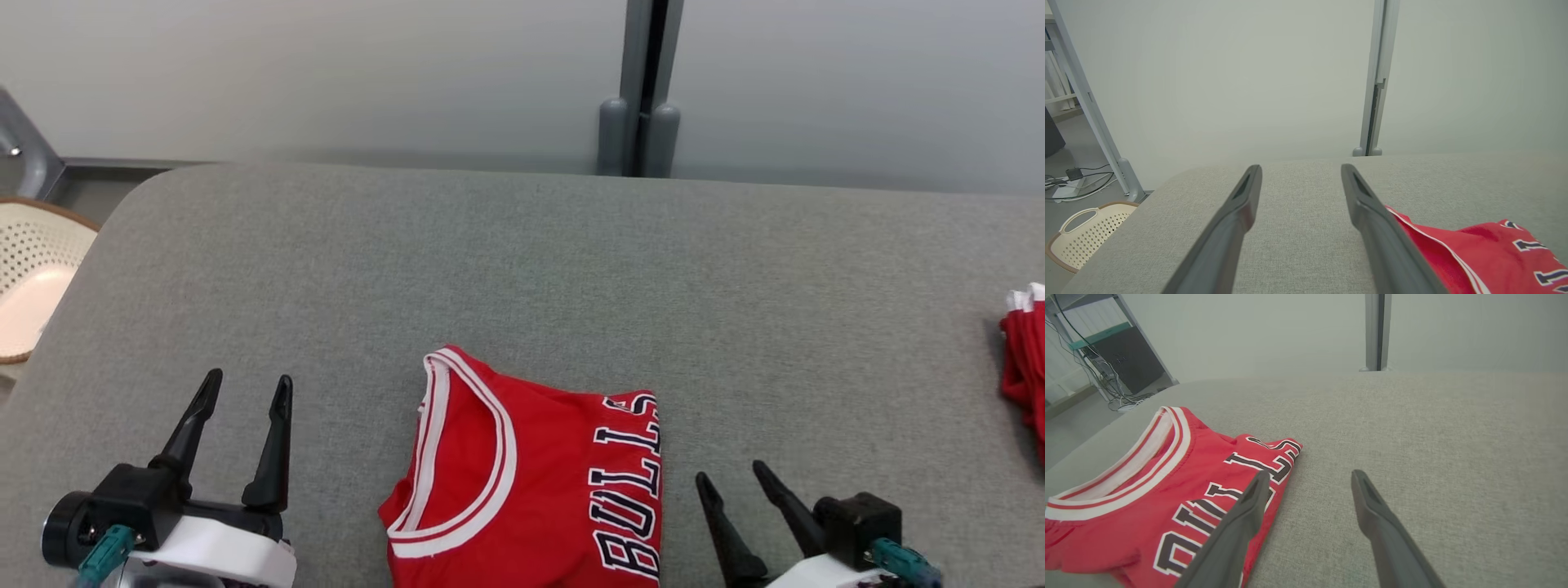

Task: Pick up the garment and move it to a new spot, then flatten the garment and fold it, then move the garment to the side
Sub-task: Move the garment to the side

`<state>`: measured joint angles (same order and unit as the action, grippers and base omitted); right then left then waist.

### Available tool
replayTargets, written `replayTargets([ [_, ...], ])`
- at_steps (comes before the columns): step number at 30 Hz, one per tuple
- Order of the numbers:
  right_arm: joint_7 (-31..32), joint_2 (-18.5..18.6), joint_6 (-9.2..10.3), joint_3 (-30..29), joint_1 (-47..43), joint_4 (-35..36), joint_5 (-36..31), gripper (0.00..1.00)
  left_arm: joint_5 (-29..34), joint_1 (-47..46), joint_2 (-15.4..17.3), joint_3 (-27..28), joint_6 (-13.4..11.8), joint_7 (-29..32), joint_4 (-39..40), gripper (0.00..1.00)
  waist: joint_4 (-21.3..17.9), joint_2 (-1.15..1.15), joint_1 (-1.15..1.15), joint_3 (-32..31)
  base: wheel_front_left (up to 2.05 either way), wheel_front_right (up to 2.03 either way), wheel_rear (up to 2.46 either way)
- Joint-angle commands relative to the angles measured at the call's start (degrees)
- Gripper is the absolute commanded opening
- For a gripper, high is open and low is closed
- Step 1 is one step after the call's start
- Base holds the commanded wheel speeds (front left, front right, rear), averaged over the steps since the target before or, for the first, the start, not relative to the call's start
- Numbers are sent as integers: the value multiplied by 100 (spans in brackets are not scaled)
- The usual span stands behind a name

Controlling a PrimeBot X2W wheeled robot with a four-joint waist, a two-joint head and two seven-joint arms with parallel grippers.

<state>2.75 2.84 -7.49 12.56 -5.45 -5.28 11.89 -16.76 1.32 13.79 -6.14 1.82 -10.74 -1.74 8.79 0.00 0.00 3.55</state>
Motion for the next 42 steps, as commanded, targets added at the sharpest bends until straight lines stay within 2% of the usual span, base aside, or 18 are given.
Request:
replayTargets([
  [1, -31, 14, 1, 127, 177, -218, 119, 100, -29, -206, 8, -9, 60, -61, -62, 100, 315, 0, 0, 332, 0, 0, 0],
  [10, 424, 17, 0, 917, 990, -1662, 496, 100, -95, -640, -72, -73, 213, -316, -509, 100, 505, 0, 0, 646, 0, 0, 0],
  [11, 515, 13, 0, 966, 1018, -1749, 448, 90, -97, -664, -70, -68, 211, -338, -546, 100, 503, 0, 0, 657, 0, 0, 0],
  [12, 599, 11, 0, 990, 1026, -1793, 497, 44, -102, -689, -67, -61, 219, -352, -579, 100, 500, 0, 0, 666, 0, 0, 0],
  [13, 684, 11, 0, 1006, 1040, -1830, 431, 27, -101, -708, -61, -56, 230, -358, -607, 100, 493, 0, 0, 673, 0, 0, 0],
  [14, 731, 9, 0, 998, 1062, -1827, 326, 0, -86, -716, -57, -60, 237, -373, -631, 100, 482, 0, 0, 677, 0, 0, 0],
  [20, 808, 30, 7, 838, 1108, -1487, -18, 0, -30, -770, -42, -48, 246, -406, -711, 100, 388, 0, 0, 669, 0, 0, 0],
  [25, 915, 25, 7, 636, 1056, -951, -453, 0, 22, -745, 28, -18, 232, -433, -675, 100, 117, 0, 0, 708, 0, 0, 0],
  [38, 1346, 59, 6, -64, 889, 490, -1670, 0, 67, -603, 174, 123, 265, -444, 39, 100, -1699, 0, 0, 1024, 0, 0, 0],
  [42, 1309, 225, 6, -238, 1148, 685, -1759, 0, 74, -770, 284, 96, 316, -440, 209, 100, -2024, 0, 0, 1188, 0, 0, 0],
])
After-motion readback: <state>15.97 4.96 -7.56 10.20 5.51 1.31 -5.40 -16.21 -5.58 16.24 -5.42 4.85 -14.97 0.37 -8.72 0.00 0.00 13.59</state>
